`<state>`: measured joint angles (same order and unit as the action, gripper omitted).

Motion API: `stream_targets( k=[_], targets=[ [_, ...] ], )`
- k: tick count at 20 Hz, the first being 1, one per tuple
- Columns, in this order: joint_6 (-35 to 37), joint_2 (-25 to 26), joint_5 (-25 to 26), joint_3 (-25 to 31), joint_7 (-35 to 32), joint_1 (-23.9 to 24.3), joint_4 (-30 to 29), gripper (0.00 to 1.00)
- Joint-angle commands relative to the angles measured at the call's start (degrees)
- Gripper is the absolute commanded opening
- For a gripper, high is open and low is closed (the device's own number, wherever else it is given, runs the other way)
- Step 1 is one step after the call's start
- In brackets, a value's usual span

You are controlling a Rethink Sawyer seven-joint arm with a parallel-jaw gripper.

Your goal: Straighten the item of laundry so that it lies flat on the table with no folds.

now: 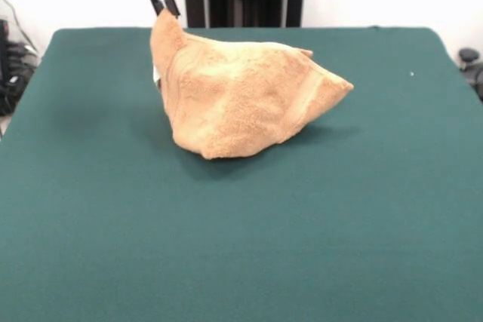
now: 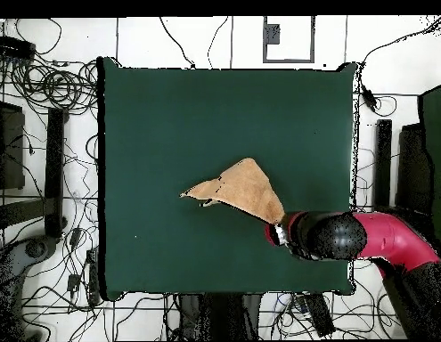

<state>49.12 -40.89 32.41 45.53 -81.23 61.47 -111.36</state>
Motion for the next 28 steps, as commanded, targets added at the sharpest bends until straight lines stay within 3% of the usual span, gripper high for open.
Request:
stream_targets(
  k=[1,6,10,19,28],
  targets=[
    [2.8,5.4,-1.8,8.7,16.7,1.3,3.7,0.00],
    [4.0,8.3,-3.2,10.9,16.6,3.1,6.1,0.00],
    [2.0,11.2,-5.3,11.2,11.1,2.9,8.2,0.00],
    [3.0,11.6,-6.2,2.6,-3.7,-6.1,17.1,0.00],
    [13.6,8.6,-5.2,-5.8,-6.5,-15.1,26.1,0.00]
  ],
)
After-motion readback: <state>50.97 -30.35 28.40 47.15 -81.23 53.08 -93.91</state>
